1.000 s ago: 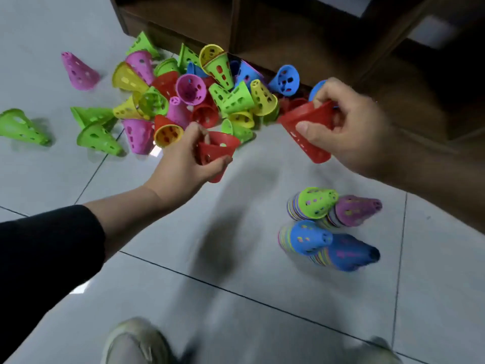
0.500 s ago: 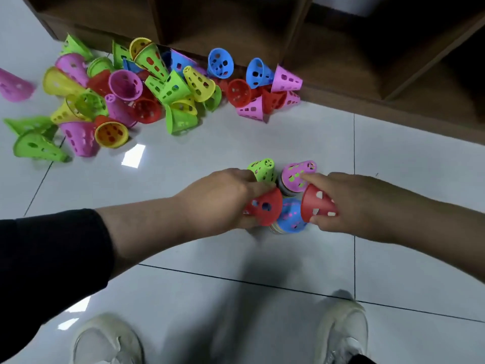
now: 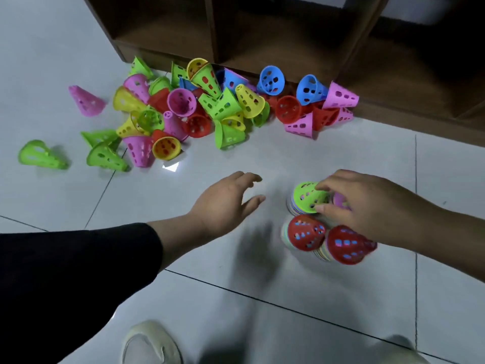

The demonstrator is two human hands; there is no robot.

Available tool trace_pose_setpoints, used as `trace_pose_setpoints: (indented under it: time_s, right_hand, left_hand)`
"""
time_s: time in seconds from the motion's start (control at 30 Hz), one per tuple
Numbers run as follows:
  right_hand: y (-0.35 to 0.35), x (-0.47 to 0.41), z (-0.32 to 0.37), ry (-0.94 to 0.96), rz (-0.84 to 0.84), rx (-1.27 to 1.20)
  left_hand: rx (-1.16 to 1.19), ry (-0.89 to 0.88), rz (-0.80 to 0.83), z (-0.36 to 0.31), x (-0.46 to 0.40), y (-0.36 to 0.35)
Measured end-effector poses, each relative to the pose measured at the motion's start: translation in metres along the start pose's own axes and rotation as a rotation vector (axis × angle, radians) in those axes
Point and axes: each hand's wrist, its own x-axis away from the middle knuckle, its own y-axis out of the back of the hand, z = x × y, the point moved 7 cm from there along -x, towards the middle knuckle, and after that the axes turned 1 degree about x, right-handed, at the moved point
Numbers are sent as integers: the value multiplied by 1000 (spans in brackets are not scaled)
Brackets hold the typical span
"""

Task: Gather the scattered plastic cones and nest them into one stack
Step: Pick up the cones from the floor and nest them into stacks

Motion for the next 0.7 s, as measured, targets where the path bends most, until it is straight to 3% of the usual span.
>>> trace_pose_setpoints:
  time_s: [0.17,0.23,0.33,0.43,0.6,0.7]
  right_hand:
    - [6,-94,62,109,-9,14]
    - [2,-137,87,159,-36,36]
    - [-21,-197,102,189,-23,67]
    - [-56,-241,84,132,68,184]
    - [-77,-267,65,108,157,371]
    - [-79,-274,68,124,92,357]
  left_hand:
    - [89,478,-215,127,3,44]
    - [-39,519,-287,160,3,66]
    - [-445,401,-239,191,-4,87]
    - [-687,263,-133,221,-15,92]
    - [-815,-21,-70,216,-46,91]
    - [-834,-32,29,214,-61,84]
